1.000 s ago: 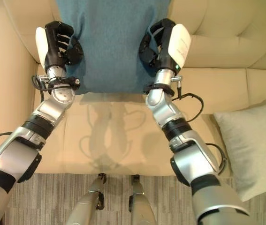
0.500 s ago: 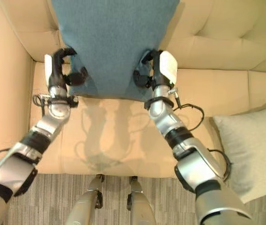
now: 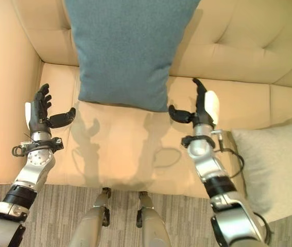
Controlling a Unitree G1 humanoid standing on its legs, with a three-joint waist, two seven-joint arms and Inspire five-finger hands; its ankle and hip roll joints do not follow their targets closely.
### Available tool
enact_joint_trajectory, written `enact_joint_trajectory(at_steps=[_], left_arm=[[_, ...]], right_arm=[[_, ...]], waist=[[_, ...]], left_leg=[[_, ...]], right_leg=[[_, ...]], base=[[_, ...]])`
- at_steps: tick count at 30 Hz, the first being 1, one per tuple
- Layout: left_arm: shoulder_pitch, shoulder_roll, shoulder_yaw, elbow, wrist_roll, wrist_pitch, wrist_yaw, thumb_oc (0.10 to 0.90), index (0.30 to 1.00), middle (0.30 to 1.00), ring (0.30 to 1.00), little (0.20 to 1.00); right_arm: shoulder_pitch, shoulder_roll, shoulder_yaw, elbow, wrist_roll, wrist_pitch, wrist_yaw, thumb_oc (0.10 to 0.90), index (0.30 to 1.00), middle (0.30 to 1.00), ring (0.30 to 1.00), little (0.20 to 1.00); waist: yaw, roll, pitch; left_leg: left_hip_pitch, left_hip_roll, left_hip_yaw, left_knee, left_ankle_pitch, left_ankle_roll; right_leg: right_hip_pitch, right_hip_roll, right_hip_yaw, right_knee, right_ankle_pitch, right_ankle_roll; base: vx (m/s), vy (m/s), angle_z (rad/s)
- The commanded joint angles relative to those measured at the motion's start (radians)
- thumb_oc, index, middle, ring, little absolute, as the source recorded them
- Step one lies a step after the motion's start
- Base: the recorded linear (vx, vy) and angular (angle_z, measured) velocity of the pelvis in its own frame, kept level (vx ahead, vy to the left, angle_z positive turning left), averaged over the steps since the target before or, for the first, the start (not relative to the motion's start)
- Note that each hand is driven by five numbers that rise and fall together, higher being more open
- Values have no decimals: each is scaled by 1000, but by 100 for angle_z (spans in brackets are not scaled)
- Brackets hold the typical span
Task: Pick up all the scattered cushions and arrange them neatly on the sofa.
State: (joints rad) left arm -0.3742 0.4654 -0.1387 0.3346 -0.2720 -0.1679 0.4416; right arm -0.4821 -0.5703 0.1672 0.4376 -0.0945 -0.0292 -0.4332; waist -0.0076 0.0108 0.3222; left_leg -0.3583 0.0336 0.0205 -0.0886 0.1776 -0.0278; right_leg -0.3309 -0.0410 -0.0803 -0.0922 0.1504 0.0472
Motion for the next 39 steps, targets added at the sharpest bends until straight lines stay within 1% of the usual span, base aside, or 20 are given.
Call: enact_joint_trajectory(at_steps=[1, 3, 5, 7, 11, 12, 13, 15, 16, 18, 20, 22, 24, 25, 26, 29, 32, 36, 37, 39], left_arm=[[158, 35, 55, -50, 46, -101, -68, 800, 900, 900, 900, 900], [196, 29, 66, -47, 40, -98, -81, 800, 900, 900, 900, 900], [342, -16, 71, 76, 49, -56, -153, 800, 900, 900, 900, 900], [414, -57, 60, 221, 75, -24, -202, 800, 900, 900, 900, 900], [439, -113, 34, 470, 137, 13, -234, 800, 900, 900, 900, 900], [424, -142, 24, 595, 150, 26, -251, 800, 900, 900, 900, 900], [423, -142, 24, 597, 150, 25, -251, 800, 900, 900, 900, 900], [400, -170, 4, 727, 199, 38, -269, 800, 900, 900, 900, 900], [376, -189, 5, 783, 203, 45, -274, 800, 900, 900, 900, 900], [371, -199, 4, 828, 237, 52, -270, 800, 900, 900, 900, 900], [377, -214, 11, 847, 236, 53, -272, 800, 900, 900, 900, 900], [376, -219, 11, 840, 227, 51, -268, 800, 900, 900, 900, 900], [362, -225, -15, 815, 228, 50, -270, 800, 900, 900, 900, 900], [340, -224, -36, 816, 242, 45, -265, 800, 900, 900, 900, 900], [322, -221, -44, 816, 246, 44, -258, 800, 900, 900, 900, 900], [299, -209, -57, 835, 278, 47, -256, 800, 900, 900, 900, 900], [299, -195, -56, 841, 288, 57, -254, 800, 900, 900, 900, 900], [321, -189, -44, 866, 290, 67, -255, 800, 900, 900, 900, 900], [330, -182, -35, 882, 290, 65, -258, 800, 900, 900, 900, 900], [338, -185, -33, 880, 287, 65, -260, 800, 900, 900, 900, 900]], right_arm=[[177, -24, -27, -81, -8, -113, 56, 800, 900, 900, 900, 900], [216, -13, -36, -86, -4, -116, 74, 800, 900, 900, 900, 900], [336, 19, -51, -38, -21, -120, 126, 800, 900, 900, 900, 900], [377, 42, -27, 39, -48, -120, 161, 800, 900, 900, 900, 900], [415, 87, 3, 199, -53, -119, 190, 800, 900, 900, 900, 900], [420, 113, 6, 278, -27, -118, 194, 800, 900, 900, 900, 900], [418, 113, 7, 280, -27, -119, 194, 800, 900, 900, 900, 900], [421, 132, 12, 374, -3, -112, 200, 800, 900, 900, 900, 900], [404, 133, 26, 430, -6, -104, 199, 800, 900, 900, 900, 900], [384, 130, 43, 493, -23, -90, 200, 800, 900, 900, 900, 900], [365, 128, 51, 537, -42, -78, 208, 800, 900, 900, 900, 900], [357, 128, 49, 556, -44, -70, 212, 800, 900, 900, 900, 900], [344, 130, 49, 576, -49, -61, 211, 800, 900, 900, 900, 900], [328, 148, 51, 613, -59, -48, 208, 800, 900, 900, 900, 900], [314, 163, 60, 637, -60, -39, 207, 800, 900, 900, 900, 900], [302, 189, 83, 674, -78, -25, 214, 800, 900, 900, 900, 900], [300, 199, 99, 700, -89, -19, 218, 800, 900, 900, 900, 900], [319, 213, 98, 721, -86, -21, 222, 800, 900, 900, 900, 900], [331, 224, 91, 731, -81, -25, 220, 800, 900, 900, 900, 900], [334, 227, 86, 727, -77, -25, 222, 800, 900, 900, 900, 900]], waist=[[5, -32, -148], [3, -32, -155], [-5, -31, -175], [-10, -29, -193], [-11, -26, -207], [-13, -25, -202], [-14, -25, -199], [-18, -30, -192], [-19, -44, -175], [-24, -63, -173], [-26, -59, -191], [-37, -49, -204], [-56, -34, -213], [-67, -40, -208], [-67, -49, -194], [-61, -58, -169], [-38, -48, -155], [-2, -29, -182], [22, -41, -207], [30, -47, -215]], left_leg=[[17, -6, 26, 1, -91, -43], [24, -4, 25, 1, -88, -42], [72, 6, 31, 1, -91, -38], [106, 17, 35, 1, -91, -35], [149, 41, 34, 1, -83, -40], [164, 50, 34, 1, -71, -46], [165, 50, 34, 1, -71, -46], [152, 55, 34, 71, -72, -53], [123, 42, 35, 183, -139, -49], [144, -5, 16, 335, -251, -26], [208, -46, -32, 441, -309, -17], [255, -64, -66, 456, -313, -17], [326, -92, -83, 343, -371, 3], [357, -119, -81, 238, -406, 33], [352, -139, -87, 209, -387, 46], [330, -147, -74, 197, -357, 59], [293, -131, -57, 182, -313, 68], [279, -95, -34, 130, -269, 78], [265, -89, -7, 116, -257, 72], [259, -89, 3, 113, -252, 66]], right_leg=[[59, -30, -25, 49, -116, 56], [68, -29, -28, 46, -114, 57], [116, -22, -34, 44, -123, 55], [148, -14, -33, 45, -133, 50], [193, 5, -31, 59, -164, 35], [213, 15, -32, 61, -180, 25], [215, 15, -32, 60, -180, 24], [240, 19, -36, 44, -183, 11], [226, 1, -42, 53, -177, 4], [211, -23, -36, 71, -159, 2], [202, -22, -19, 88, -142, 2], [179, -20, -12, 105, -129, 8], [111, -23, -9, 138, -98, 30], [49, -49, -7, 144, -52, 63], [17, -65, -5, 136, -17, 86], [-10, -82, -18, 133, 0, 107], [8, -78, -30, 233, -74, 84], [82, -69, -46, 401, -186, 49], [183, -75, -75, 360, -216, 54], [202, -74, -85, 327, -213, 51]], base=[[6, -42, -3], [-2, -47, -5], [-36, -75, -5], [-54, -79, -8], [-53, -95, -4], [-78, -108, 2], [-136, -138, 7], [-240, -110, 12], [-332, -51, 10], [-302, 5, 27], [-168, 97, 7], [-172, 159, -24], [-354, 257, -13], [-560, 328, -17], [-560, 323, -31], [-350, 134, -31], [-303, 64, -43], [-188, -3, -29], [-108, -91, -35], [-59, -124, -53]])
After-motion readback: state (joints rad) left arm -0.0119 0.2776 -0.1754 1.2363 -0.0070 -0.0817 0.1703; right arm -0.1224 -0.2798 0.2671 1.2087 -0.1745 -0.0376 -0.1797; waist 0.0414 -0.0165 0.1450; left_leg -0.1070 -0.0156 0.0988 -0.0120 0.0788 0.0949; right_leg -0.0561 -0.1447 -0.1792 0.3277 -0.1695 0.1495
